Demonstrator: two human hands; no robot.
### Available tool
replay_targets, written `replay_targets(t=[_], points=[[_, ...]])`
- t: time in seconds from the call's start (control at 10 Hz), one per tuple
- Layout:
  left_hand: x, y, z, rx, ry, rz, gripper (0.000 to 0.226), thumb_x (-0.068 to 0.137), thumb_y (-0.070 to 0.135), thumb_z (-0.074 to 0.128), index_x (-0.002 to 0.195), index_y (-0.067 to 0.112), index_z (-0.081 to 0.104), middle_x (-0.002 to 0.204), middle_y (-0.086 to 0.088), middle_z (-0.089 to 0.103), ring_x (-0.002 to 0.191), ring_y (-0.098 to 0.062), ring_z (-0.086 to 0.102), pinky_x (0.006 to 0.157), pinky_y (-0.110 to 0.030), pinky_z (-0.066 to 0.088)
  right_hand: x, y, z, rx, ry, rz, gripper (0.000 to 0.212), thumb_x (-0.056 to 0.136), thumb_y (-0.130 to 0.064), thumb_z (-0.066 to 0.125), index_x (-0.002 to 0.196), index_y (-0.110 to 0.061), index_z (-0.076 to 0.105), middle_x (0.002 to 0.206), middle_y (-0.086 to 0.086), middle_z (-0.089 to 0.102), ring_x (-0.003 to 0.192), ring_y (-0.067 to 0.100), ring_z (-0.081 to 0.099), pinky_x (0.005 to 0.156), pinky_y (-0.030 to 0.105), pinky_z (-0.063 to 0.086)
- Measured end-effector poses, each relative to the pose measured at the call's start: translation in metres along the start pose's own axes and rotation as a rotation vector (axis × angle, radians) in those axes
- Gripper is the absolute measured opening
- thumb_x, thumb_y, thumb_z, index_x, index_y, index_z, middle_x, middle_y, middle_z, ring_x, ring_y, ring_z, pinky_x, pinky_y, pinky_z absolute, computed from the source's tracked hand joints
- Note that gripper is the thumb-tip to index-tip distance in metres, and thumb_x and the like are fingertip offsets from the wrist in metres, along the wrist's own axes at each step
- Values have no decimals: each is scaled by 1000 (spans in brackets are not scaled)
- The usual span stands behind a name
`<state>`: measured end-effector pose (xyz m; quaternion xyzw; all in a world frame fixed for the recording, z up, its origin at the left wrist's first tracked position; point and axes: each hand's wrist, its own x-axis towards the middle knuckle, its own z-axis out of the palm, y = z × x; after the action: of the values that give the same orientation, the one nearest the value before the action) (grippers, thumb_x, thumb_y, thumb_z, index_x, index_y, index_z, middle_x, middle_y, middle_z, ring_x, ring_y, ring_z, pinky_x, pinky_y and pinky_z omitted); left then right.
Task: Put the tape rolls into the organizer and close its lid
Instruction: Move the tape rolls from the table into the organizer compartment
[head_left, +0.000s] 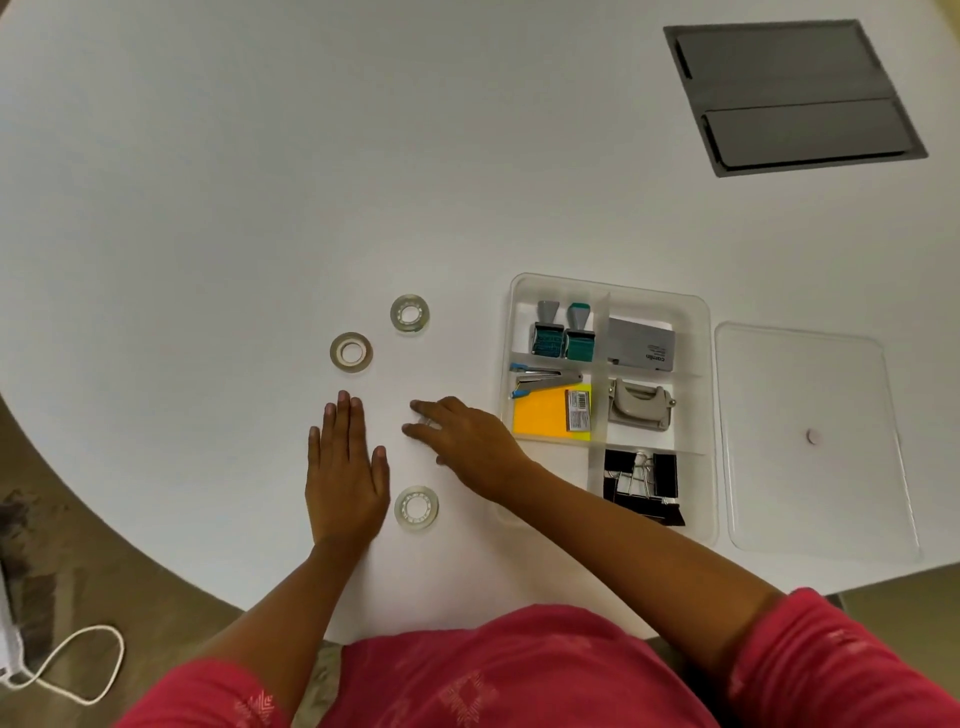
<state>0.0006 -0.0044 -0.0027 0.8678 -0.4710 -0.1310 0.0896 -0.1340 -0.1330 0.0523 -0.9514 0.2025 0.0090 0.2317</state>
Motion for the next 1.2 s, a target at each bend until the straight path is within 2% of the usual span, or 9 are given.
replay_targets(t=[0.2,0.4,0.5,0.7,0.8,0.9,1.0,1.1,1.2], points=[[1,1,0,-15,8,4,63,95,31,28,151,8,13,160,-7,10,149,-19,4,121,-40,8,-1,-3,-3,-4,54,43,49,57,6,85,103,-1,69,108,24,67,92,37,66,59,41,59],[0,0,-2,-21,24,11,62,94,29,29,151,7,16,160,-8,13,148,-21,8,121,-40,9,-23,-13,-40,71,240,145,55,72,-14,80,122,-9,60,120,16,60,105,28,59,72,30,55],[0,0,-2,-29,24,11,62,94,29,29,151,7,16,160,-8,13,148,-21,9,121,-39,10,-57,-7,-57,123,316,270,52,77,-24,75,122,-7,55,118,13,57,103,25,57,77,28,51],[-1,0,-1,-35,31,13,62,94,28,30,150,7,17,159,-8,14,148,-21,10,121,-40,10,-114,17,-50,71,99,548,49,70,-33,80,106,-6,62,101,10,62,79,27,62,62,30,49],[-1,1,-2,-35,33,16,62,94,29,30,150,7,17,159,-8,14,148,-21,10,121,-40,10,-116,16,-40,-13,-50,641,45,76,-28,75,113,-6,61,108,11,63,90,31,63,69,34,50],[-1,1,-2,-36,33,14,62,94,29,29,151,7,16,160,-8,14,148,-20,9,121,-40,10,-106,8,-34,-183,-122,657,42,58,-2,83,96,-4,66,90,12,68,75,30,65,52,35,52],[0,0,-2,-44,33,10,62,93,29,30,150,8,17,159,-7,15,148,-21,10,121,-40,12,-99,4,-28,-230,-45,677,56,15,18,84,65,1,65,60,15,61,51,31,60,29,29,42],[-1,0,-2,-51,34,10,62,93,29,31,150,7,19,159,-8,16,148,-21,11,121,-41,13,-95,0,-31,-244,-7,696,56,18,18,85,67,1,66,63,17,62,55,32,61,33,32,46],[-1,-1,-2,-58,33,6,62,94,29,31,150,8,19,159,-8,16,148,-21,11,121,-41,13,-80,-10,-41,-220,89,611,50,33,17,86,77,1,70,70,15,66,65,30,63,45,33,53]])
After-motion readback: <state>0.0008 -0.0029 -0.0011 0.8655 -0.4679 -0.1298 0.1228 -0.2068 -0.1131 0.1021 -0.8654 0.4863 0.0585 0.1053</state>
